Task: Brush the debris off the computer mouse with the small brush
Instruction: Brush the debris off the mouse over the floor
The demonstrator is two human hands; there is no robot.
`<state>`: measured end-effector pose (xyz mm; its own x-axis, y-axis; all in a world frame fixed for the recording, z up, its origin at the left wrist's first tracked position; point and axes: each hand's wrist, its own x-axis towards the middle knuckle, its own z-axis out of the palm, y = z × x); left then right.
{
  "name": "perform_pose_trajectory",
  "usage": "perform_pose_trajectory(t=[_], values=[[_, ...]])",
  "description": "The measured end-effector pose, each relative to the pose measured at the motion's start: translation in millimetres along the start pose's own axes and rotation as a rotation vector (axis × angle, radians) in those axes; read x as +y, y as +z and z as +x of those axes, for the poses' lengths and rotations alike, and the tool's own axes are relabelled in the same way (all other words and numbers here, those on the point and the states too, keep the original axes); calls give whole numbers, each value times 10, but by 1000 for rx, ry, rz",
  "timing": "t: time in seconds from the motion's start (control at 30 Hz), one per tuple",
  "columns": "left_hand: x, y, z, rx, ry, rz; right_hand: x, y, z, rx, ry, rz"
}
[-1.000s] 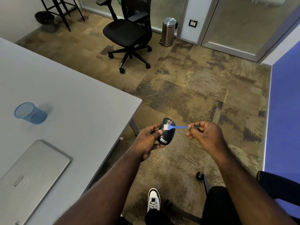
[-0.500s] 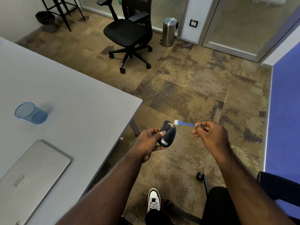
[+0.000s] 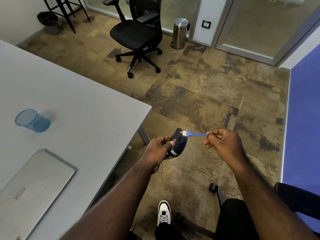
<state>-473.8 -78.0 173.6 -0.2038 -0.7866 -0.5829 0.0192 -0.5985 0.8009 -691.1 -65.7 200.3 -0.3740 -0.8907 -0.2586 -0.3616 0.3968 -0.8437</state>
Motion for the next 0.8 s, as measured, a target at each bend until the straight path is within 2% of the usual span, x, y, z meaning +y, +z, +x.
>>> perform_pose_trajectory(t=[0.17,0.33,0.47,0.63,0.73,0.8], values=[[16,-4,-14,8,10,-3,41,-12,58,101,55,1],[25,12,-18,16,24,-13,-25,22,-16,-9,27,29],[21,20,-27,22,30,2,10,22,22,113,70,-42],[10,20,-8,42,48,9,-42,34,-17,7,50,36],[11,13,-15,38,54,13,-22,14,1,74,68,-42],[20,11,-26,37,57,24,-1,-33,31,99,67,16]])
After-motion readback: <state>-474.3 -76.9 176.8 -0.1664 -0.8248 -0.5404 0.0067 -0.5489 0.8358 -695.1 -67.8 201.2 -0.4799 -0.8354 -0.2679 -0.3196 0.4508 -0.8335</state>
